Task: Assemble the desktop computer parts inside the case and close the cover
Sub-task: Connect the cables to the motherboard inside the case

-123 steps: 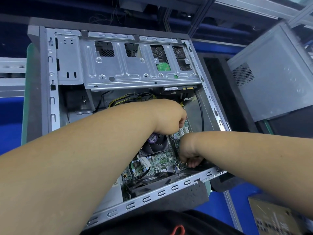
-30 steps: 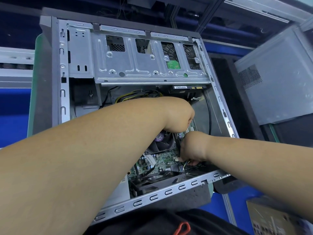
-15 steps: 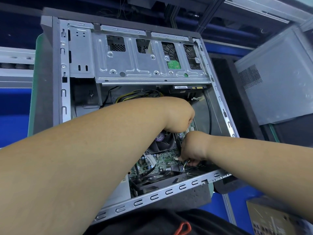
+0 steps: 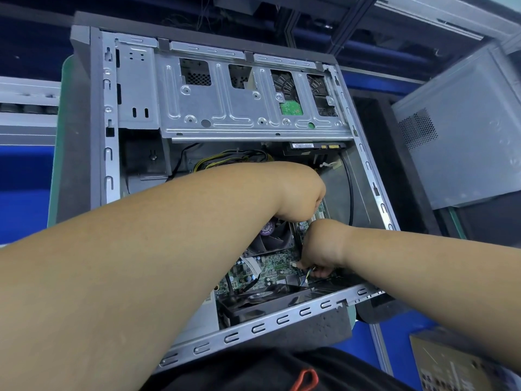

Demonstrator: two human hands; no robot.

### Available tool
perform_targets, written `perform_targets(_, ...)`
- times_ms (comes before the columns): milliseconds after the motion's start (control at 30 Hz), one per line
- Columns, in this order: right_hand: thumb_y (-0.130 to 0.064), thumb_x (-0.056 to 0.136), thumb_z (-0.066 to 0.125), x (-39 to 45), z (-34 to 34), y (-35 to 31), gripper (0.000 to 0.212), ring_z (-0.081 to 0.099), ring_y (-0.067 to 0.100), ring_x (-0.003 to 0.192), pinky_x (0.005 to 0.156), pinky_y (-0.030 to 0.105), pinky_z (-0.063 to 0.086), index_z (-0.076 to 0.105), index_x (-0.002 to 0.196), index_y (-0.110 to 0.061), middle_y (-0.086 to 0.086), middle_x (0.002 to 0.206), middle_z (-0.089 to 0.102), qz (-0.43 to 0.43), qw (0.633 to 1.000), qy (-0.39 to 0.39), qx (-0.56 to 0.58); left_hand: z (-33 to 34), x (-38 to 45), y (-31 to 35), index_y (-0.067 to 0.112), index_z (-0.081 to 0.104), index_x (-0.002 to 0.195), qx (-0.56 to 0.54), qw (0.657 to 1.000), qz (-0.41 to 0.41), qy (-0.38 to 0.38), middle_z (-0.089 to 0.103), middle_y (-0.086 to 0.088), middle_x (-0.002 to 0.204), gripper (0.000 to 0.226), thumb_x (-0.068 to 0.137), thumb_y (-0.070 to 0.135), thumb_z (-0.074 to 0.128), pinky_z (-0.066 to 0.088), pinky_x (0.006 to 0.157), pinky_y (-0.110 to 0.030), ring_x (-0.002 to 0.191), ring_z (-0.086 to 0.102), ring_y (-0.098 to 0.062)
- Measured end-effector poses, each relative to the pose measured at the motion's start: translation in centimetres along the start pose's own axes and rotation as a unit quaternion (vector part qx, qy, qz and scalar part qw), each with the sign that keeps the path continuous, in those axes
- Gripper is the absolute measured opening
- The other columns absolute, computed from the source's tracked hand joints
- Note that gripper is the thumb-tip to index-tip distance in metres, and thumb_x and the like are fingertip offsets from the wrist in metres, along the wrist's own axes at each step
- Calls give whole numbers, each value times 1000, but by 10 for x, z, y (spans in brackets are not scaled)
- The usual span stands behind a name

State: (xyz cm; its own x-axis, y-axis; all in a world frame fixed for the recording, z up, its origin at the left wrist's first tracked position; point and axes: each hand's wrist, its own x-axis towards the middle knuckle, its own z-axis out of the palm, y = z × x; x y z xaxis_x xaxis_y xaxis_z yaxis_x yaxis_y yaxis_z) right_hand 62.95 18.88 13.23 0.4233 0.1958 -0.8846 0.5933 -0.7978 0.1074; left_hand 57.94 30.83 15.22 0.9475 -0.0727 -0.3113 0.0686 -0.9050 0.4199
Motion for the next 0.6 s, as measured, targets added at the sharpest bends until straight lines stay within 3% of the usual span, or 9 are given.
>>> perform_targets(100, -20, 100, 56, 1, 2, -6, 31, 51, 6, 35, 48, 16, 45, 51, 71, -11, 2, 63, 60, 35, 999, -38, 1, 1, 2, 0, 16, 68, 105, -13, 1000, 11, 3, 67, -5, 105, 29, 87, 10, 46, 38, 65, -25, 94, 60, -26)
perform_targets(233, -9, 100, 54, 0, 4, -10, 31, 46, 10, 23, 34, 19, 42, 47, 71, -2, 2, 33, 51, 54, 992, -53, 96, 1, 1, -1, 16, 68, 105, -26, 1000, 11, 11, 67, -5, 105, 29, 88, 11, 45, 37, 64, -25, 85, 54, -22)
perform_targets(333, -6, 97, 58, 0, 5, -10, 30, 47, 11, 25, 40, 22, 45, 49, 69, -1, 2, 32, 51, 43, 994, -35, 93, 1, -1, 0, 16, 67, 106, -36, 999, 13, 9, 67, -5, 106, 29, 88, 11, 45, 37, 65, -26, 85, 53, -22)
perform_targets(467, -5, 97, 58, 0, 5, -10, 30, 47, 11, 24, 35, 21, 43, 49, 68, -2, 2, 32, 50, 47, 992, -35, 109, 2, 0, 0, 16, 68, 106, -36, 999, 11, 10, 67, -4, 105, 29, 88, 11, 45, 38, 65, -25, 92, 59, -24)
perform_targets(600, -4, 95, 58, 2, 7, -9, 31, 47, 12, 25, 38, 23, 44, 47, 67, -4, 2, 31, 49, 44, 994, -27, 100, 1, -1, 0, 15, 68, 106, -38, 999, 8, 5, 67, -6, 106, 29, 88, 11, 45, 39, 66, -27, 83, 52, -22)
